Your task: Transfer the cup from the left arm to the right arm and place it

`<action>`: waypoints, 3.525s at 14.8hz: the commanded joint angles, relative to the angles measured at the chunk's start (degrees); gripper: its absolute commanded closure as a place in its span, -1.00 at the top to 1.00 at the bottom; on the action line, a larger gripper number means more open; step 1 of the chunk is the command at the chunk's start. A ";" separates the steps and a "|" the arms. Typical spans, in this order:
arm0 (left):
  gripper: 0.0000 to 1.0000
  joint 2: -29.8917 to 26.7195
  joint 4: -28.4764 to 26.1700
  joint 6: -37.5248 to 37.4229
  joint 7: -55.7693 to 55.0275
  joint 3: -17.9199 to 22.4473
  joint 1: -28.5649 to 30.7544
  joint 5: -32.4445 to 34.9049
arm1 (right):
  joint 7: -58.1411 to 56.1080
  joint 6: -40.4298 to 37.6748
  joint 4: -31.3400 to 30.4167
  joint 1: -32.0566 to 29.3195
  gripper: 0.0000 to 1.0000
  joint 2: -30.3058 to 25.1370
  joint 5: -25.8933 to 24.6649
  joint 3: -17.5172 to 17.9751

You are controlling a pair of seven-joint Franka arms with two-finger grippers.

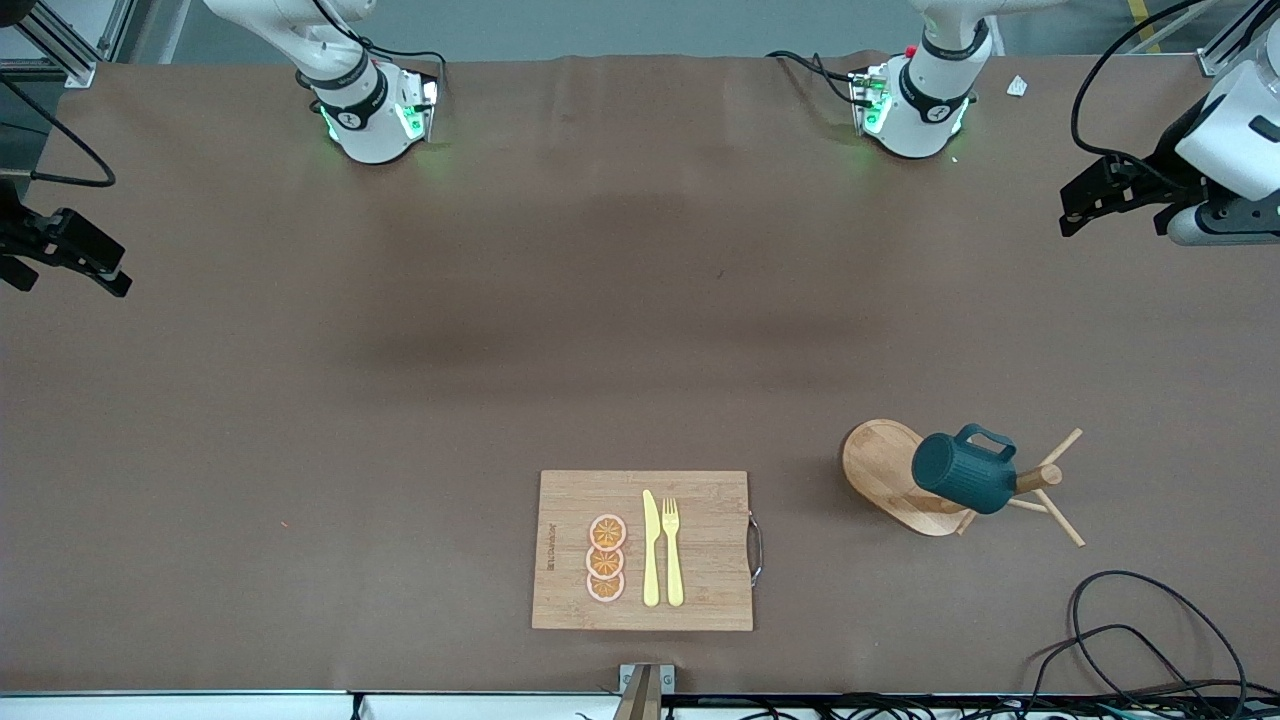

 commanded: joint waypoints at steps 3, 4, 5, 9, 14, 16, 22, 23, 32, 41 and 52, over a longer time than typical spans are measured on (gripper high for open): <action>1.00 0.28 0.70 -0.56 -0.65 -0.08 0.24 -0.65 | -0.82 0.71 -1.19 -0.86 1.00 -1.01 0.65 0.42; 1.00 0.46 1.23 -0.56 -0.65 -0.08 0.15 -0.65 | -0.82 0.71 -1.19 -0.86 1.00 -1.01 0.65 0.42; 1.00 0.98 1.93 -0.56 -0.74 -0.08 0.15 -0.57 | -0.82 0.71 -1.19 -0.86 1.00 -1.01 0.65 0.42; 1.00 1.69 2.72 -0.56 -0.39 0.00 0.32 -0.57 | -0.82 0.80 -1.10 -0.86 1.00 -1.01 0.65 0.42; 1.00 1.78 2.55 -0.56 -0.65 0.00 0.24 -0.57 | -0.82 0.80 -1.10 -0.77 1.00 -1.01 0.65 0.42; 1.00 2.21 2.55 -0.56 -0.74 -0.08 0.06 -0.65 | -0.82 0.80 -1.10 -0.77 1.00 -1.01 0.65 0.42; 1.00 1.43 2.55 -1.00 -0.74 0.00 0.24 -0.57 | -0.82 0.80 -1.10 -0.68 1.00 -1.01 0.65 0.42; 1.00 1.34 2.64 -1.00 -0.74 0.00 0.24 -0.57 | -0.82 0.80 -1.10 -0.68 1.00 -1.01 0.65 0.42; 1.00 0.81 2.55 -2.39 -0.91 0.00 1.12 -0.57 | -0.82 0.45 -1.18 -0.77 1.00 -1.01 0.65 0.42; 1.00 1.42 2.73 -0.65 0.31 -0.44 1.56 -0.57 | -0.82 0.45 -1.19 -0.68 1.00 -1.01 0.65 0.42; 1.00 3.00 2.55 -0.56 -0.47 -0.08 1.29 -0.65 | -0.82 0.54 -1.19 -0.77 1.00 -1.01 0.65 0.42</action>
